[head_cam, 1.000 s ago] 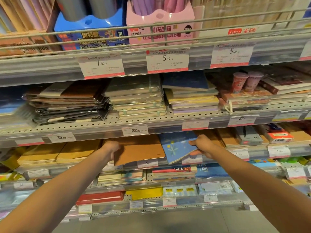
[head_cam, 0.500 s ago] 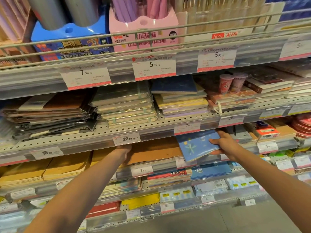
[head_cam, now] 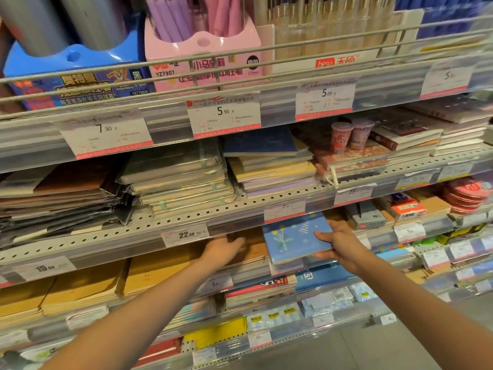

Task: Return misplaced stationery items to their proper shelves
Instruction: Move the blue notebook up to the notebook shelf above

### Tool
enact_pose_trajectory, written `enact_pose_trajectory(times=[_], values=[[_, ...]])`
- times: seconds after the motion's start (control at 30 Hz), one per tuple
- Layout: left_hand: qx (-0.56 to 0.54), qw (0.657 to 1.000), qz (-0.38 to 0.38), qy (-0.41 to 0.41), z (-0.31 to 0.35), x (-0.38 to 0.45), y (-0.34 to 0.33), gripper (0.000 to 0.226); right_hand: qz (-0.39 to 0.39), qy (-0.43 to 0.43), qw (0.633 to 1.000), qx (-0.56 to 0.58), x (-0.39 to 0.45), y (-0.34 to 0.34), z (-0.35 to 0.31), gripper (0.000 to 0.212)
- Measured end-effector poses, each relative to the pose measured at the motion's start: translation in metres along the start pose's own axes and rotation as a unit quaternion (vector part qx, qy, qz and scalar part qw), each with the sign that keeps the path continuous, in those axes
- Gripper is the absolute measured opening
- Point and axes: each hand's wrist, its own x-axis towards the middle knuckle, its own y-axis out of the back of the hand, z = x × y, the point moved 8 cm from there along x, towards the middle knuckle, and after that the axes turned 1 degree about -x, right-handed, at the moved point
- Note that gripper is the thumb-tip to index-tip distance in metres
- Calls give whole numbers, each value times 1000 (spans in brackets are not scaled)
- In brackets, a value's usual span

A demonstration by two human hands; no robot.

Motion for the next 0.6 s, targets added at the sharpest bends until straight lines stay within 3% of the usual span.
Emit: enact_pose_trajectory(times=[0.07,0.17,0.23,0.47,0.6], values=[[-214,974,-56,-39,21,-6,-18,28,-9,1,1000,3,-2,-5,-1,30],[-392,905,-161,-23,41,-17,-42,13,-30,1,1000,2,-8,-8,-3,27],[-430,883,-186,-11,49,-21,-53,14,-43,1,999,-2,-11,-8,-5,26],[-506,850,-147,25,64,-51,-59,36,-128,-25,991,-39,-29,13,-16,29],[-504,851,-140,35,61,-75,-70,38,-200,-87,976,-18,-38,24,-10,22]])
